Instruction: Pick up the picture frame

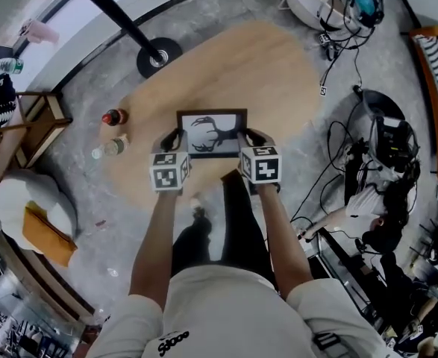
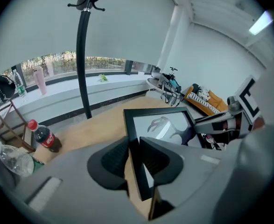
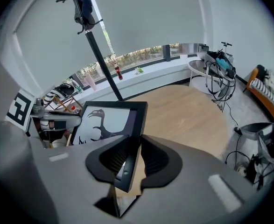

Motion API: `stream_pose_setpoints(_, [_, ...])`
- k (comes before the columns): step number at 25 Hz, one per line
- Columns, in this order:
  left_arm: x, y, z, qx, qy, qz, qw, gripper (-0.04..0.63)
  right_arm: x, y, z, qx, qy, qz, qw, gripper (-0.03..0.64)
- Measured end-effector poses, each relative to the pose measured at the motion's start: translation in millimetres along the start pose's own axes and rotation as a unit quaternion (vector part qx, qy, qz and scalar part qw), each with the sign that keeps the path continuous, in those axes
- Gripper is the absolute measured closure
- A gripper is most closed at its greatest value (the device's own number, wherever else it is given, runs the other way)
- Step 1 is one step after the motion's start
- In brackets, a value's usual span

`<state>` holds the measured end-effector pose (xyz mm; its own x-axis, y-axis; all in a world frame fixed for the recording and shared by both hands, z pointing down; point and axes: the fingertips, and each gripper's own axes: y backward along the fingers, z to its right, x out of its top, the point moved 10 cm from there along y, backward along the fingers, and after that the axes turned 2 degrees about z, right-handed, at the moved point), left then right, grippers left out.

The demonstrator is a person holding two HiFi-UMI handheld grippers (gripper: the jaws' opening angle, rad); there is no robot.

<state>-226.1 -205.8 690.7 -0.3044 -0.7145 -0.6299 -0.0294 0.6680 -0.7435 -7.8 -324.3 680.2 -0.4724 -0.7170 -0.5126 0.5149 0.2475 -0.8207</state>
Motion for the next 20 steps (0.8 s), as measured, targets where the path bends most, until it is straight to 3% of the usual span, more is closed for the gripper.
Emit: stream_pose_setpoints(20, [45.6, 163.7, 31.5, -0.019, -0.029, 0.100, 0.9944, 0.515, 22.8, 167.3, -81.3, -0.026, 0.031, 0.109, 0.993, 0.534])
